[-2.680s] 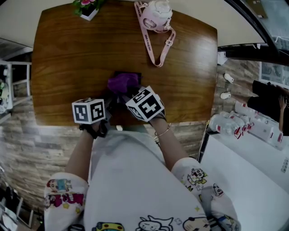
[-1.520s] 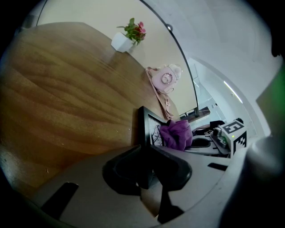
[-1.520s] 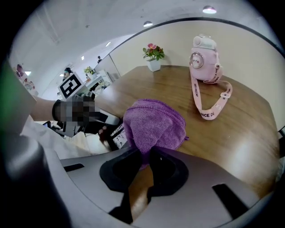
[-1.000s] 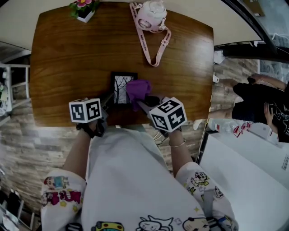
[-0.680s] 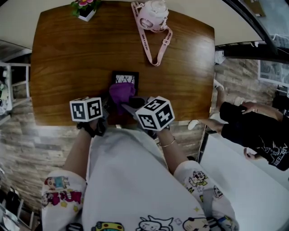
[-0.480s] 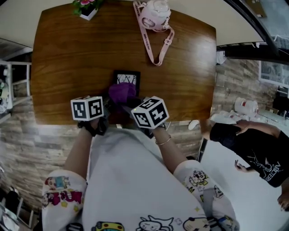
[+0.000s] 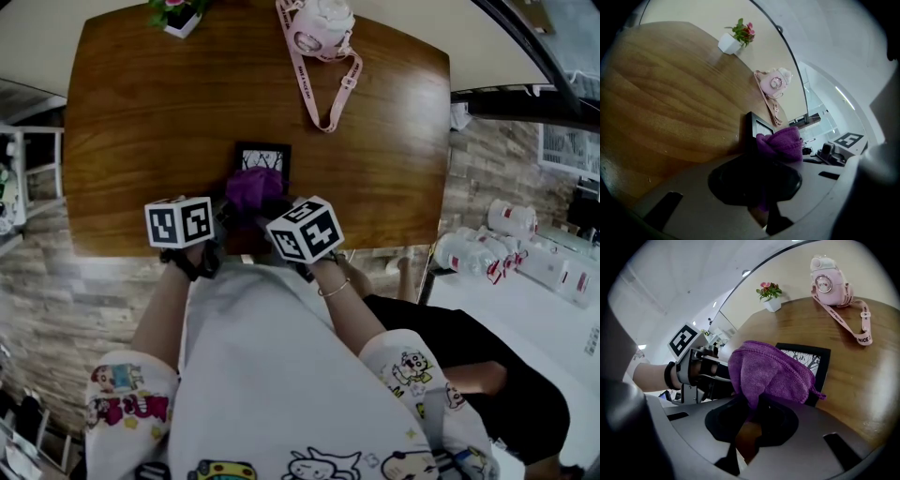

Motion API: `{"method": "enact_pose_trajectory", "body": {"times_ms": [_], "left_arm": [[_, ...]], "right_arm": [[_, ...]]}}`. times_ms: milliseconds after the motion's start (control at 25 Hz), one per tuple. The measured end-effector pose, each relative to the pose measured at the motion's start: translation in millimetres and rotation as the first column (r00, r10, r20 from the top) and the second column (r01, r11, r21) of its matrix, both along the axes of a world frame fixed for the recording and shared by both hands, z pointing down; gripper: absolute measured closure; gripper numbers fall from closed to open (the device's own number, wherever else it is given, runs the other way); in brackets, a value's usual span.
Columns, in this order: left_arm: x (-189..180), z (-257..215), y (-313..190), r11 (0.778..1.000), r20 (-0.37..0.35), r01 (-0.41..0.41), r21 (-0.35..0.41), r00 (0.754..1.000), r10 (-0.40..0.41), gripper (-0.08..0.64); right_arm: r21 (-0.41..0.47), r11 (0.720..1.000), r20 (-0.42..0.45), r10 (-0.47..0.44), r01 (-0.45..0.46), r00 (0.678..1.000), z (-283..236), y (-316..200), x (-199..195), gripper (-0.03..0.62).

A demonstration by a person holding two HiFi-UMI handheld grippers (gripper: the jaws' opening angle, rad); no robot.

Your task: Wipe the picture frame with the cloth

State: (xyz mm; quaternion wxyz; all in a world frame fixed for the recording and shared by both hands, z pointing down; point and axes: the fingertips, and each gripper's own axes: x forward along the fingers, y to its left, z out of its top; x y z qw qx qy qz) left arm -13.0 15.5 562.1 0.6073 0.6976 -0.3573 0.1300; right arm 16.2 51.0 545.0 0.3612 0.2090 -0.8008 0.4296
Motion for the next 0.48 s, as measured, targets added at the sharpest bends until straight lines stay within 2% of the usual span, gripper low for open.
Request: {"method": "enact_pose_trajectory", "body": {"times_ms": [480], "left_arm": [[1, 1, 0, 1.0, 0.0, 0.002, 0.001, 1.0, -0.002, 0.505]], "right_arm": [[0.017, 0.999, -0.055, 0.036, -0.035, 0.998, 1, -3, 41, 0.543]]}}
